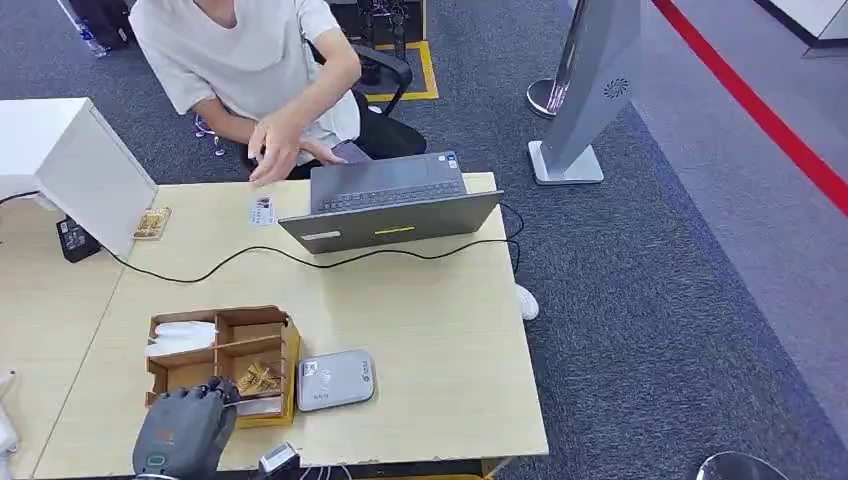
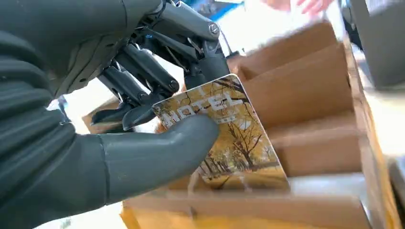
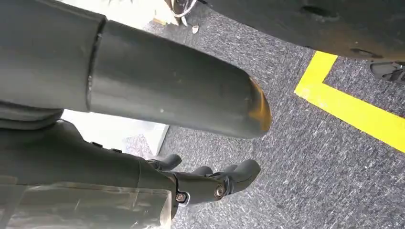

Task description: Pass the card to the sensor for recognition and then transmit it.

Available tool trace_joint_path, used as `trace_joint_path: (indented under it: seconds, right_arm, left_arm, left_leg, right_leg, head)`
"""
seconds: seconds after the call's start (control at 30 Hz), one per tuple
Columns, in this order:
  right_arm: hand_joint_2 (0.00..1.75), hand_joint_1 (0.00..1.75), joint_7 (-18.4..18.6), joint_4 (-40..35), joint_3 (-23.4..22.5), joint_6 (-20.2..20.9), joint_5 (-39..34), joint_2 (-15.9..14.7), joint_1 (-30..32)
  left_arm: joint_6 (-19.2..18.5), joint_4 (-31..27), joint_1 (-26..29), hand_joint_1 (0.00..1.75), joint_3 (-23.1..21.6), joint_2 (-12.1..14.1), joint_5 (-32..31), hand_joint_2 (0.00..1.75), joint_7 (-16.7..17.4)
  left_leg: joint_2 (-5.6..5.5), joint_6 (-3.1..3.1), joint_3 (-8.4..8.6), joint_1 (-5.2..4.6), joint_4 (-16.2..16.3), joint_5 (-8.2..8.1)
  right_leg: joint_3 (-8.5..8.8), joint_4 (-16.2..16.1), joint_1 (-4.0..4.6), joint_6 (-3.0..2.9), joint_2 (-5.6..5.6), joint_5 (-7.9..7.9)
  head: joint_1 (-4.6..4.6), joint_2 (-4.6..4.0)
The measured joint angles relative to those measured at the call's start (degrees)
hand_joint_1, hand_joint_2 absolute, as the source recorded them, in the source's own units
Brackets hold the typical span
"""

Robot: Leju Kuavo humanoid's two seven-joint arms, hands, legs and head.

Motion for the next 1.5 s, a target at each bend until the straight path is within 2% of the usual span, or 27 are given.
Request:
trace_joint_path:
  seconds: [0.17, 0.33, 0.5, 0.53, 0.67, 0.73, 0.8, 0.9, 1.0, 1.17, 1.33, 1.5]
  right_arm:
    - [0.00, 0.00, -0.3, 0.0, -0.5, -0.1, -0.3, 0.0, 0.0]
    - [0.00, 0.00, -0.2, 0.0, -1.4, 0.0, -1.0, 0.0, 0.2]
    - [0.00, 0.00, 0.0, 0.0, -1.8, 0.2, -0.9, 0.0, 0.4]
    - [0.00, 0.00, 0.0, 0.0, -1.9, 0.2, -0.9, 0.0, 0.4]
    - [0.00, 0.00, 0.7, 0.0, -1.9, 1.0, 0.1, 0.0, 0.5]
    - [0.00, 0.00, 1.1, 0.0, -1.9, 1.4, 1.4, 0.0, 0.6]
    - [0.00, 0.00, 1.3, 0.0, -1.8, 2.2, 2.6, 0.0, 0.5]
    - [0.00, 0.00, -0.9, 0.0, -0.7, 1.7, 2.9, 0.0, 0.4]
    - [0.00, 0.00, -1.5, 0.0, 0.0, 1.3, 3.0, 0.0, -0.2]
    - [0.00, 0.00, -1.5, 0.0, 0.5, 1.0, 3.0, 0.0, -0.4]
    - [0.00, 0.00, -0.8, 0.0, 0.6, 1.2, 3.0, 0.0, -0.6]
    - [0.00, 0.00, 0.0, 0.0, 0.6, 1.5, 3.0, 0.0, -0.7]
  left_arm:
    - [1.6, -7.7, -0.4, 1.75, 0.4, 2.1, -4.7, 1.75, -3.8]
    - [0.6, -17.2, -1.8, 1.75, 2.0, 8.9, -3.6, 1.75, -6.1]
    - [-1.2, -22.9, -4.0, 1.75, 4.6, 13.8, -0.3, 1.75, -7.4]
    - [-1.7, -23.4, -4.6, 1.75, 4.9, 14.4, 0.5, 1.75, -7.4]
    - [-9.3, -24.6, -11.1, 1.75, 7.5, 16.0, 8.9, 1.75, -7.0]
    - [-12.9, -23.4, -16.8, 1.75, 8.7, 14.6, 10.1, 1.75, -5.9]
    - [-14.1, -19.6, -22.9, 1.75, 8.9, 12.0, 8.1, 1.75, -3.8]
    - [-11.5, -10.9, -30.8, 1.75, 9.1, 5.9, -0.9, 1.75, 1.6]
    - [-11.9, -6.4, -36.5, 1.75, 9.6, 2.8, -2.9, 1.75, 1.8]
    - [-14.7, -2.1, -39.8, 1.75, 10.7, -0.8, -3.5, 1.75, 2.4]
    - [-12.8, 5.1, -40.3, 1.75, 13.2, -4.3, -4.7, 1.75, 2.1]
    - [-12.8, 9.2, -39.9, 1.75, 13.6, -6.5, -4.8, 1.75, 1.7]
  left_leg:
    - [0.00, 0.00, 0.00, 0.01, 0.0, 0.00]
    - [0.00, -0.02, 0.02, 0.03, 0.0, 0.01]
    - [0.00, -0.05, 0.02, 0.04, 0.0, 0.04]
    - [0.00, -0.03, 0.02, 0.03, 0.0, 0.06]
    - [-0.07, -0.01, 0.02, 0.00, 0.0, 0.10]
    - [-0.19, 0.00, 0.00, -0.01, 0.0, 0.14]
    - [-0.31, 0.04, 0.00, -0.02, 0.0, 0.21]
    - [-0.32, 0.04, -0.05, 0.00, 0.1, 0.32]
    - [-0.25, 0.01, -0.03, -0.02, 0.1, 0.35]
    - [-0.25, 0.00, -0.05, -0.02, 0.1, 0.34]
    - [-0.21, 0.00, -0.06, 0.00, 0.1, 0.34]
    - [-0.07, 0.00, -0.15, 0.00, 0.1, 0.34]
  right_leg:
    - [0.00, 0.0, 0.01, 0.00, -0.01, 0.00]
    - [-0.01, 0.0, 0.02, -0.01, -0.01, 0.00]
    - [-0.01, 0.0, 0.02, -0.02, 0.00, 0.01]
    - [0.00, 0.0, 0.02, -0.02, -0.01, 0.01]
    - [0.01, 0.0, 0.00, 0.00, -0.14, 0.03]
    - [0.05, 0.0, 0.00, 0.03, -0.25, 0.07]
    - [0.10, 0.0, -0.02, 0.05, -0.37, 0.11]
    - [0.08, 0.0, 0.00, 0.02, -0.35, 0.31]
    - [0.06, 0.0, -0.02, 0.00, -0.24, 0.33]
    - [0.01, 0.0, -0.02, 0.00, -0.20, 0.32]
    - [-0.04, 0.0, 0.00, 0.00, -0.17, 0.32]
    - [-0.11, 0.0, 0.01, 0.00, -0.02, 0.34]
  head:
    - [0.02, -0.02]
    - [-0.02, -0.02]
    - [0.02, 0.00]
    - [0.00, -0.02]
    - [-0.02, -0.02]
    - [0.02, 0.00]
    - [0.02, 0.00]
    - [0.02, 0.00]
    - [0.02, 0.00]
    - [0.07, 0.00]
    - [0.04, 0.00]
    - [0.07, 0.00]
